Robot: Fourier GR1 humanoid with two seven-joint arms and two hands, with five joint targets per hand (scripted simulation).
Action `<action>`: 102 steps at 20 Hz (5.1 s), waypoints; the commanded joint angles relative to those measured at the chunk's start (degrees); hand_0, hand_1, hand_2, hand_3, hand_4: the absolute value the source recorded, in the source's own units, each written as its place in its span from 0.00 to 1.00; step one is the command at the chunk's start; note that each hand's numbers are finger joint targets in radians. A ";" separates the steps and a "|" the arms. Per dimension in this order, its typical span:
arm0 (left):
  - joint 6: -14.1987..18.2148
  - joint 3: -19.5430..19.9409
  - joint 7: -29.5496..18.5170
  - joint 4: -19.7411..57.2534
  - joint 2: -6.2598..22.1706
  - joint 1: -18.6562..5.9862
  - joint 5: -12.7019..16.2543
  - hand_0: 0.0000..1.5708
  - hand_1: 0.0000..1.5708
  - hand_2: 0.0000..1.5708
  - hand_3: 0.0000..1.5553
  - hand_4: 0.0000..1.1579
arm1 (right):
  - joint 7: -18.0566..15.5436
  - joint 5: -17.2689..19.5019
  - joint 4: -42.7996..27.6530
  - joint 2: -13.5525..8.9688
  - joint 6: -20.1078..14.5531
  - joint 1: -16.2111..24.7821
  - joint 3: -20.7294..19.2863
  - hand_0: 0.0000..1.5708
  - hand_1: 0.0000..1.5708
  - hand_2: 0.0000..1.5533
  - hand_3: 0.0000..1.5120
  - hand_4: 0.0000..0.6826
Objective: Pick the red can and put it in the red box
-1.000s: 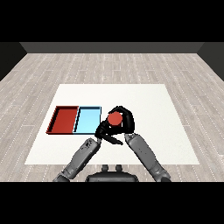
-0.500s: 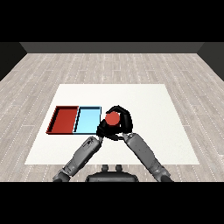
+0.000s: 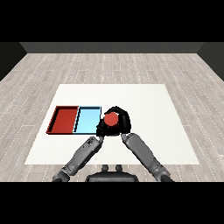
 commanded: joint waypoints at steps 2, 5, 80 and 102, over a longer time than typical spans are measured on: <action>-0.68 1.29 4.32 -4.52 0.27 2.54 -3.44 1.00 1.00 1.00 0.96 0.97 | -3.11 0.60 0.34 0.34 0.75 2.87 1.34 1.00 1.00 0.95 0.93 0.93; -2.46 2.43 -0.69 -0.57 -0.64 4.09 -2.56 1.00 1.00 1.00 0.96 0.98 | 0.79 0.18 -3.96 -1.33 3.17 2.83 -2.26 1.00 1.00 0.94 0.92 0.92; -5.72 32.15 0.94 63.27 25.25 -16.13 -20.38 0.53 0.53 0.55 0.60 0.71 | -5.94 2.20 -6.19 -11.70 17.49 23.78 -25.05 0.00 0.00 0.00 0.00 0.00; -9.36 43.84 -15.66 58.83 28.33 -20.57 -11.07 0.00 0.00 0.00 0.00 0.00 | -8.49 -0.55 -6.58 -9.99 20.70 23.75 -25.89 0.00 0.00 0.00 0.00 0.00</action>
